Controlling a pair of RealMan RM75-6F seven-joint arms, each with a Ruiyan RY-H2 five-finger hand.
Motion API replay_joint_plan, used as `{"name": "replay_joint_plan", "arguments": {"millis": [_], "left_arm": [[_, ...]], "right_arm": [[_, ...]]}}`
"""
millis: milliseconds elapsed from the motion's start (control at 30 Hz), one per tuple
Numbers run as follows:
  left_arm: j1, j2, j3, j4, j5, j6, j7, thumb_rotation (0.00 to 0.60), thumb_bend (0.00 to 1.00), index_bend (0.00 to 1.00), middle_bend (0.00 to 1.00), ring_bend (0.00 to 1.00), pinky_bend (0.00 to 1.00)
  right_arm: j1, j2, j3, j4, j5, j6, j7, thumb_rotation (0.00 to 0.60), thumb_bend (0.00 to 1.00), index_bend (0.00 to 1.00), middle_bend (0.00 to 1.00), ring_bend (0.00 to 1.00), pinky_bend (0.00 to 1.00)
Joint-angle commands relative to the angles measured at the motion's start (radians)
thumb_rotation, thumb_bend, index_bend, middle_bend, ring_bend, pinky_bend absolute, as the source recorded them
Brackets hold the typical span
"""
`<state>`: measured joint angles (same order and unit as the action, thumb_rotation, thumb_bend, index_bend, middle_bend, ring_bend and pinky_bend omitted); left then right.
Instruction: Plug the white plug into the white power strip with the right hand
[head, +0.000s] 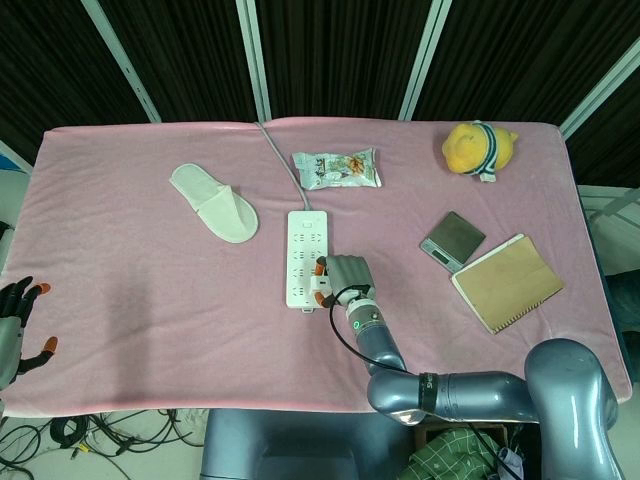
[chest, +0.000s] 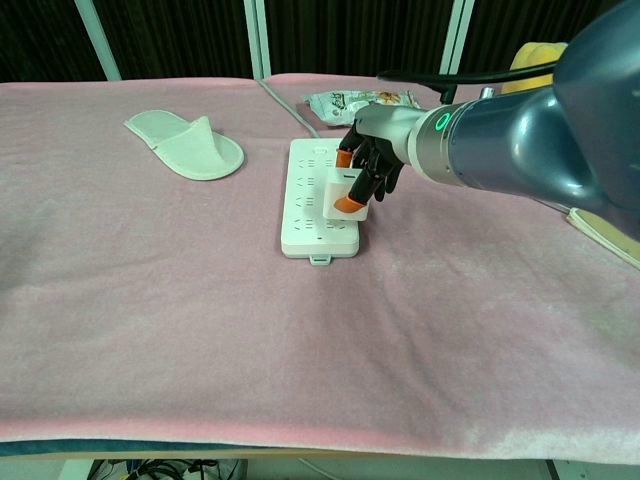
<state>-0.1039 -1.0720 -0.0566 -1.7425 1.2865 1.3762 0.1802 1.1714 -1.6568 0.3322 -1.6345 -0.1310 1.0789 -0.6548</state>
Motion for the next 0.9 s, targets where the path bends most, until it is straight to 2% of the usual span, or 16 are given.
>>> {"name": "replay_joint_plan", "arguments": {"millis": [33,900], "left_arm": [[0.0,0.0,0.0,0.0,0.0,0.0,0.0,0.6,0.33,0.13,0.03,0.0,0.0],[0.0,0.003,0.001,-0.003,-0.007,-0.001,0.003,0.6,0.33,0.13,0.03,0.0,0.0]], "right_arm": [[-0.002,-0.001,0.002,0.0,0.0,-0.001,0.0,0.6,0.32,0.68,0.58,0.57,0.36],[-0.018,-0.01,0.014,0.015,-0.004,-0.011,-0.009,0.6,0.32,0.69,0.58,0.57,0.36]]}}
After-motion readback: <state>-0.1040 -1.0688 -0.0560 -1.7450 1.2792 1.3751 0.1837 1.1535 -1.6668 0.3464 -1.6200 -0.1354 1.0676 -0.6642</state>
